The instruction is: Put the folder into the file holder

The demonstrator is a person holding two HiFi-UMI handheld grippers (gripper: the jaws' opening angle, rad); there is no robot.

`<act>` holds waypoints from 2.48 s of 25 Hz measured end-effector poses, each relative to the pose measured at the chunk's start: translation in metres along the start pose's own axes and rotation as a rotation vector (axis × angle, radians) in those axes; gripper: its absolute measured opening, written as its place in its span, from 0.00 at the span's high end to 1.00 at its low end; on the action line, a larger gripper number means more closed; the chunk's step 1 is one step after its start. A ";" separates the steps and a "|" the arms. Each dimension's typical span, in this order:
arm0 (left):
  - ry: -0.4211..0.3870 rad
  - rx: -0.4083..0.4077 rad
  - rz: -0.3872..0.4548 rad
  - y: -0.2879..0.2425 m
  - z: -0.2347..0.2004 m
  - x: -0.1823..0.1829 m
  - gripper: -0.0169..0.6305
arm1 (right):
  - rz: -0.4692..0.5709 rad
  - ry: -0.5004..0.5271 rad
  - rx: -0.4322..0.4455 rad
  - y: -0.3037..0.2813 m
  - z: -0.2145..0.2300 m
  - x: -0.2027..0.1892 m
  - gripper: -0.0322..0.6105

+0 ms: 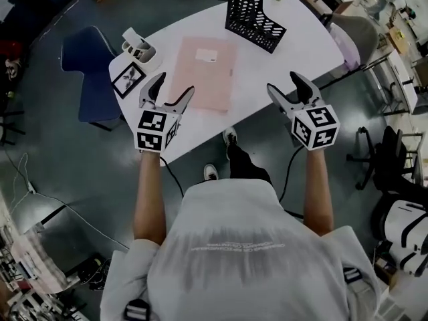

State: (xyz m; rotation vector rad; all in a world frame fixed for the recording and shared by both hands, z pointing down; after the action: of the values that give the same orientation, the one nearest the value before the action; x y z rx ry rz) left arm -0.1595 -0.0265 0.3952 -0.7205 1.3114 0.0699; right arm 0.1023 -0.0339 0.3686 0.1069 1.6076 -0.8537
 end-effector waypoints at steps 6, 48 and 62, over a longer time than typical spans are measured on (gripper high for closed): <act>0.068 0.039 -0.079 -0.054 -0.037 -0.015 0.44 | -0.045 -0.065 0.117 -0.084 0.030 0.000 0.42; 0.488 -0.166 -0.479 -0.218 -0.084 -0.180 0.32 | -0.407 -0.683 0.339 -0.284 0.001 -0.163 0.33; 0.524 -0.199 -0.415 -0.223 -0.083 -0.187 0.31 | -0.387 -0.759 0.288 -0.295 -0.008 -0.161 0.32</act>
State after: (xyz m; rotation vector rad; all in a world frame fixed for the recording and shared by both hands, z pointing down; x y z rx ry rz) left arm -0.1862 -0.1799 0.6545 -1.2245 1.6335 -0.3493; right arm -0.0172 -0.1792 0.6471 -0.3061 0.7930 -1.2362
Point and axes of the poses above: the fingertips, and each gripper's own axes: y backward along the fingers, z to its right, x out of its top, the point moved 1 cm from there along y, backward along the fingers, and after that the axes turned 3 degrees about -z, right-handed, at the moved point
